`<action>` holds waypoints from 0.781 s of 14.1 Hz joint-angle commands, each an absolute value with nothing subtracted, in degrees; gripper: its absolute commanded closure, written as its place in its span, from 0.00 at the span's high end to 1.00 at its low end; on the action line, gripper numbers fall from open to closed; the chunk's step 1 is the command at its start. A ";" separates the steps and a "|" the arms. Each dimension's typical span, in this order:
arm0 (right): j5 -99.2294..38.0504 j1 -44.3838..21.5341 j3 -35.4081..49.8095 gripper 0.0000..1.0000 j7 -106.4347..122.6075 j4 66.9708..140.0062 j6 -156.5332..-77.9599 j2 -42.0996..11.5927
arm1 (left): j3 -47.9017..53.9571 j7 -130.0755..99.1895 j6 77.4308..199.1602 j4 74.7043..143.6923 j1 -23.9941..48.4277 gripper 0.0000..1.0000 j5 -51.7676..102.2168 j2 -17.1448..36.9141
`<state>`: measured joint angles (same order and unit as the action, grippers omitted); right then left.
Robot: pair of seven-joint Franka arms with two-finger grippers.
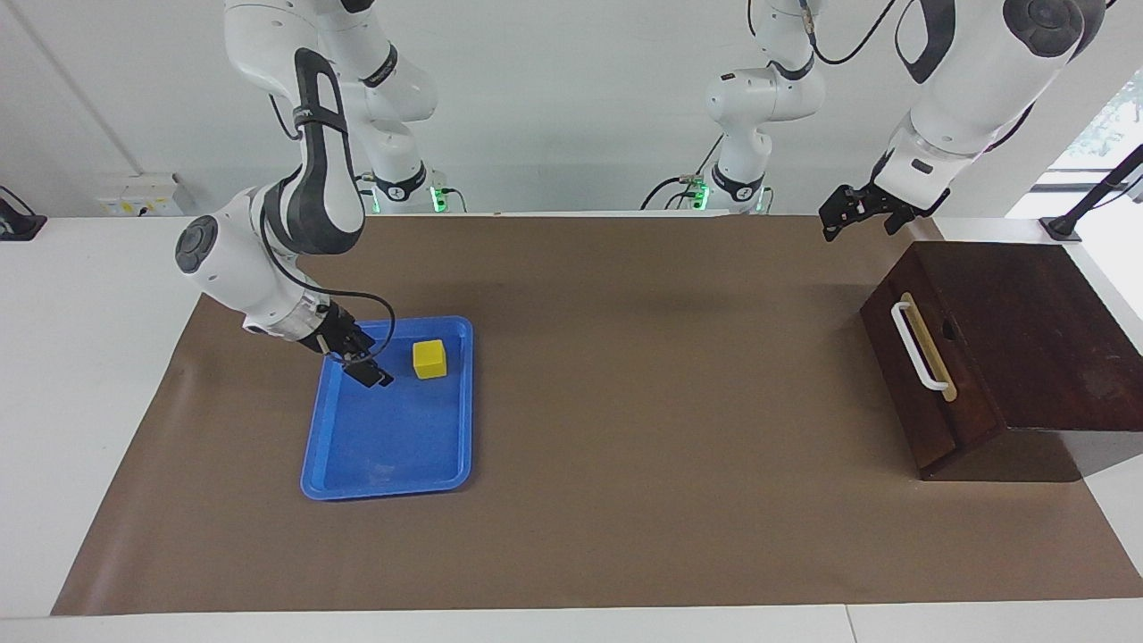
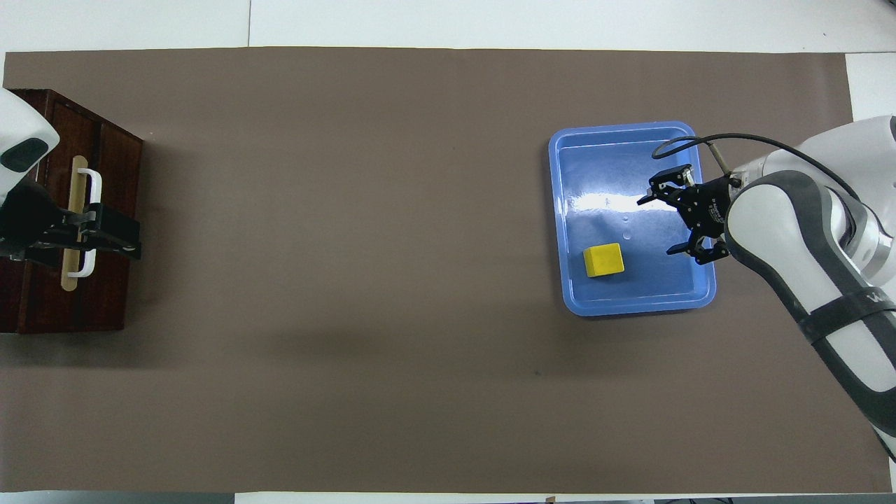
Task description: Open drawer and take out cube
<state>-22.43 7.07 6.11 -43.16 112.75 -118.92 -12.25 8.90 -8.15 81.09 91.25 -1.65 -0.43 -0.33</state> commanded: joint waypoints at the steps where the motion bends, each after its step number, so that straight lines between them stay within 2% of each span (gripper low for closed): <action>1: -20.40 7.12 6.15 1.00 -40.87 112.59 -117.86 -11.26 | 6.51 -8.09 82.53 93.16 0.96 1.00 0.88 -1.76; 3: -18.12 7.12 6.24 1.00 -40.78 112.59 -117.95 -10.81 | 4.66 -8.09 82.79 93.08 2.72 1.00 0.97 -1.76; 11: -16.70 7.03 6.33 1.00 -34.90 112.68 -118.56 -10.81 | 4.66 -7.56 83.32 93.08 2.11 1.00 0.88 -1.50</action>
<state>-18.53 7.00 6.18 -37.18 112.50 -118.92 -11.49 5.89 -8.14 82.10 91.50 1.25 0.00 -0.33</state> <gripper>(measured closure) 0.000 0.000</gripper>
